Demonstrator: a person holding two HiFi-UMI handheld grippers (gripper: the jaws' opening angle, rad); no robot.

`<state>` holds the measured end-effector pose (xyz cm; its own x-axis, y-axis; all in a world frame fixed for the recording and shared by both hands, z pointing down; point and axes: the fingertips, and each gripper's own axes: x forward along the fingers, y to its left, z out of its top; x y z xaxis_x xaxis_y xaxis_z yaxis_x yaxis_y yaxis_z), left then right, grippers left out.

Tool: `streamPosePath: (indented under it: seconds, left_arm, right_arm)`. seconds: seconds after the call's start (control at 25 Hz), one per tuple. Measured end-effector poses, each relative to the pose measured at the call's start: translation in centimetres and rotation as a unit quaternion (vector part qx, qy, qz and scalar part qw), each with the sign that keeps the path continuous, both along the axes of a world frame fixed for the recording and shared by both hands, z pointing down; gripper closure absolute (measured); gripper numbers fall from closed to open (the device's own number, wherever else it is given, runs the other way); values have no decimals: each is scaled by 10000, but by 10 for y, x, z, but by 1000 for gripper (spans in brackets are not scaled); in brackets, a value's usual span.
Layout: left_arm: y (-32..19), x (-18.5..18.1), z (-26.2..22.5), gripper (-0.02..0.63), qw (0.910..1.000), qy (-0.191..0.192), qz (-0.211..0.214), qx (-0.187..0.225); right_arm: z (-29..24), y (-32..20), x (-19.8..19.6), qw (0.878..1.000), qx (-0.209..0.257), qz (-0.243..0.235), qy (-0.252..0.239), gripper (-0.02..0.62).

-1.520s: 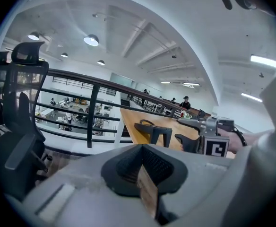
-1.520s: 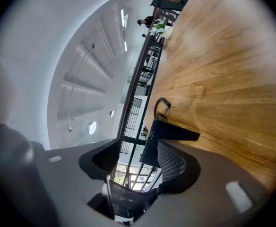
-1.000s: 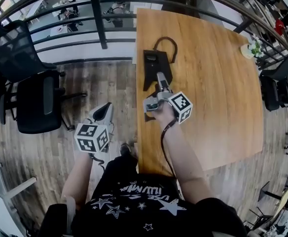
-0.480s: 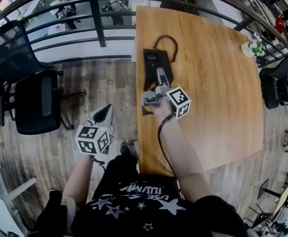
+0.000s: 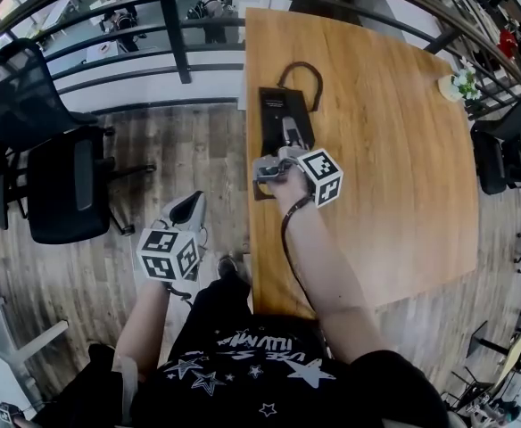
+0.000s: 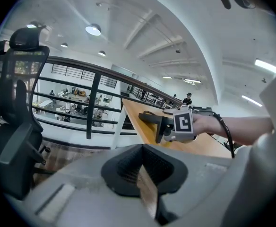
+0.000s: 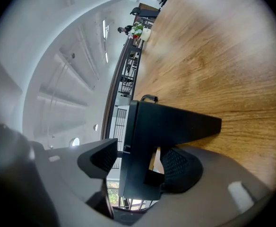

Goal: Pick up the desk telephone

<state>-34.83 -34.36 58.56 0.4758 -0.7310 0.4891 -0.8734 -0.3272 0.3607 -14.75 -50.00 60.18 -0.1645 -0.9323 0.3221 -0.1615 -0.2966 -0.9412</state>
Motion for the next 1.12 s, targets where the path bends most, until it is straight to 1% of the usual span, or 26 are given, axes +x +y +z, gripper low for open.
streamPosePath:
  seconds: [0.12, 0.24, 0.32, 0.52, 0.76, 1.12]
  left_arm:
    - [1, 0, 3, 604, 10000, -15, -10, -34]
    - [2, 0, 7, 604, 10000, -14, -7, -68]
    - [3, -1, 8, 604, 10000, -14, -1, -91]
    - [7, 3, 9, 604, 9999, -31, 45, -120]
    - [10, 6, 10, 604, 9999, -39, 83, -135]
    - [10, 4, 9, 604, 9998, -33, 78, -156]
  right_arm:
    - [3, 0, 1, 9999, -65, -51, 75, 334]
    - [8, 1, 4, 9998, -157, 25, 84, 342]
    - [10, 2, 3, 9996, -255, 13, 154, 378]
    - [10, 3, 3, 9992, -340, 37, 202, 380]
    - [8, 3, 4, 9992, -278, 88, 289, 400]
    - [8, 2, 3, 9997, -261, -10, -35, 416]
